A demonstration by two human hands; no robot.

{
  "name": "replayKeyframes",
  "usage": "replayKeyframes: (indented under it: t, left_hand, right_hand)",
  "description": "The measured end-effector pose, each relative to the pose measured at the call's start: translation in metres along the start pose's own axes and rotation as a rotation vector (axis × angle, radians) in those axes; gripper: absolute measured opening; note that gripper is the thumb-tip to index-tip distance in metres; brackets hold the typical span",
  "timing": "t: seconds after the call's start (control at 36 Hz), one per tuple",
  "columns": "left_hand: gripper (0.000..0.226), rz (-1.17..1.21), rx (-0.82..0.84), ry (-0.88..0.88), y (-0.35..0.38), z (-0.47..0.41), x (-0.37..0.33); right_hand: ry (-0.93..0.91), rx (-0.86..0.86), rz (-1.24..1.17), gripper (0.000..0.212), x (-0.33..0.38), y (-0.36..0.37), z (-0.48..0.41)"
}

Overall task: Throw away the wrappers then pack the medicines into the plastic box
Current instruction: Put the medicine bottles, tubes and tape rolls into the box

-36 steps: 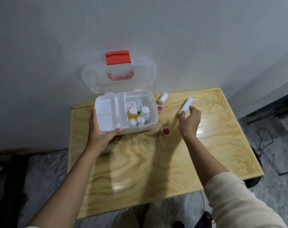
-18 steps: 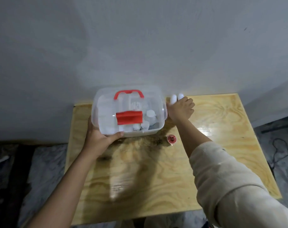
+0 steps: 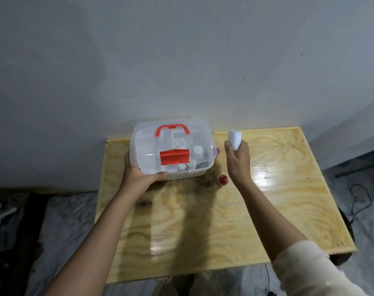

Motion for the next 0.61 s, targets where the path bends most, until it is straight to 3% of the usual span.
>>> replayKeyframes:
  t: [0.08,0.17,0.42,0.5,0.61]
  left_hand:
    - [0.11,-0.011,-0.019,-0.025,-0.003,-0.002,0.002]
    - [0.12,-0.025,-0.006,-0.012,-0.005,-0.004,0.005]
    - [0.087,-0.057,-0.01,0.111,-0.001,0.012,-0.01]
    - [0.107,-0.132,-0.062,0.132,-0.007,0.012,-0.008]
    - [0.117,-0.164,-0.065,0.168,-0.01,0.02,-0.01]
  right_hand:
    - [-0.049,0.075,-0.085,0.023,0.019,0.003,0.02]
    - [-0.108,0.106,-0.123,0.021,0.038,0.005,0.031]
    - [-0.125,0.04,-0.2,0.012,0.073,-0.004,0.037]
    - [-0.136,0.008,-0.206,0.014,0.084,-0.006,0.034]
    - [-0.156,-0.045,-0.215,0.014,0.102,-0.006,0.023]
Point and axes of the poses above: each hand's wrist, its own z-axis away from the middle knuckle, its own y-axis out of the palm, x = y × z, the point moved 5 cm from there along -z, towards the middle knuckle, and after that the axes turned 12 degrees about -y, right-handed, at the moved point
